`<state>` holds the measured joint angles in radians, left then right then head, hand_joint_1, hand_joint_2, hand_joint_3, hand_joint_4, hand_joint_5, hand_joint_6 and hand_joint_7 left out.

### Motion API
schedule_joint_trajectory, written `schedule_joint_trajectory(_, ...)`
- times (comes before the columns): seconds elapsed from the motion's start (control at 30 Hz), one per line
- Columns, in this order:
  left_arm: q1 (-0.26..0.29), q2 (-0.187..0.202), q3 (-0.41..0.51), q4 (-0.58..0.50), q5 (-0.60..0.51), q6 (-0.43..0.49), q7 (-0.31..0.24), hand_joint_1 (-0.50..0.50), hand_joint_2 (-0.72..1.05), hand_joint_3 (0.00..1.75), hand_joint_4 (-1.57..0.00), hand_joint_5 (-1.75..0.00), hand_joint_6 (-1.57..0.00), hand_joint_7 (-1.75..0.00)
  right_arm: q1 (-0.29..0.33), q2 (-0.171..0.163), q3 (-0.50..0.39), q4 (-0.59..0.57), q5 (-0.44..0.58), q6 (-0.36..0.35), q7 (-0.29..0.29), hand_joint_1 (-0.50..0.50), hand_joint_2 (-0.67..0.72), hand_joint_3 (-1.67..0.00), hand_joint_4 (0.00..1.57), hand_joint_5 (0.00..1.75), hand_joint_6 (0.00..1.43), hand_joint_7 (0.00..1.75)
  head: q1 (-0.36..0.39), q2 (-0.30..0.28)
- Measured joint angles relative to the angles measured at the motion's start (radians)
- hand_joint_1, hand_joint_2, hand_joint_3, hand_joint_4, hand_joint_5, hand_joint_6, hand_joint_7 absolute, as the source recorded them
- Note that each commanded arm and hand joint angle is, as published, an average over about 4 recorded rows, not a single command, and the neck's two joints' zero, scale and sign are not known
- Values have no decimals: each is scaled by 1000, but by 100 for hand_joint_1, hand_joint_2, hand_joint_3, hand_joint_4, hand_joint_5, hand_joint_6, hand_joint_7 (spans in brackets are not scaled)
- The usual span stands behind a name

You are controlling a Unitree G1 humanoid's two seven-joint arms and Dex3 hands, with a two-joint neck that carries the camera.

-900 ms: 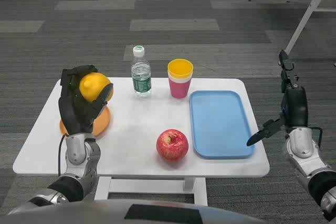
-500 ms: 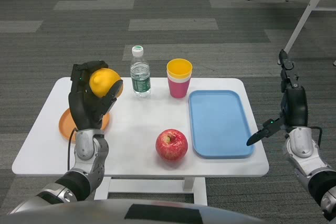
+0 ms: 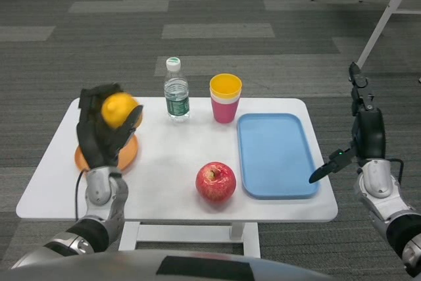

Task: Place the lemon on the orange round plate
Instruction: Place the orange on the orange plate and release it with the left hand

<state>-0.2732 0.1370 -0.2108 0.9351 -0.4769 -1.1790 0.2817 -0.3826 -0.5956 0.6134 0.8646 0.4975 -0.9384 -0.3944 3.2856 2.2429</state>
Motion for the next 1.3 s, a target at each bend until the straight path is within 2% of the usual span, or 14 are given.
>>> schedule_joint_trajectory(0.13,-16,0,51,128,-9,-1,-4,-50,96,9,0,-113,-112,-161,0,-1,2,1,0,0,0,-46,60,0,23,0,0,0,0,0)
schedule_joint_trajectory(0.3,-87,1,106,312,-15,32,-6,-50,96,9,0,-113,-102,-155,1,-1,3,2,0,0,0,-46,60,0,23,0,0,0,0,-1)
schedule_joint_trajectory(0.43,-133,0,114,411,-14,79,-7,-50,96,9,0,-113,-101,-154,1,-1,3,1,0,0,0,-46,60,0,23,0,0,0,-1,-2)
schedule_joint_trajectory(0.5,-149,-1,117,440,-11,104,-9,-50,91,9,0,-113,-92,-150,1,-1,3,1,0,0,0,-46,60,0,23,0,0,0,-2,-1)
schedule_joint_trajectory(0.53,-151,-1,117,443,-1,114,-11,-50,89,9,0,-113,-81,-147,1,-1,3,1,0,0,0,-46,60,0,23,0,0,0,-3,0)
schedule_joint_trajectory(0.57,-152,-1,118,446,15,124,-15,-50,87,9,0,-110,-64,-136,1,-1,3,1,0,0,0,-46,60,0,23,0,0,0,-4,2)
schedule_joint_trajectory(0.63,-157,2,118,457,63,141,-21,-50,87,9,0,-95,-33,-112,1,-1,3,2,0,0,0,-46,60,0,23,0,0,0,-5,4)
schedule_joint_trajectory(0.7,-163,4,121,467,93,170,-25,-50,83,7,0,-82,-17,-93,1,-1,3,2,0,0,0,-46,60,0,24,0,0,0,-6,5)
schedule_joint_trajectory(0.87,-169,5,151,476,109,261,-25,-50,78,7,0,-82,-5,-73,1,-1,3,2,0,0,0,-46,60,0,24,0,0,0,-6,5)
schedule_joint_trajectory(1.0,-173,19,157,484,151,340,-23,-50,105,0,0,-82,0,-59,1,-1,4,1,0,0,0,-46,60,0,26,0,0,0,-3,5)
schedule_joint_trajectory(1.03,-173,21,162,485,154,352,-22,-50,105,2,0,-80,0,-58,1,-1,4,1,0,0,0,-46,60,0,26,0,0,0,-2,4)
schedule_joint_trajectory(1.13,-174,20,185,488,155,357,-20,-50,105,4,0,-72,0,-56,1,-1,4,1,0,0,0,-46,60,0,24,0,0,0,1,2)
schedule_joint_trajectory(1.3,-174,17,205,490,155,357,-19,-50,105,7,0,-77,0,-52,1,-1,4,1,0,0,0,-46,60,0,26,0,0,0,3,1)
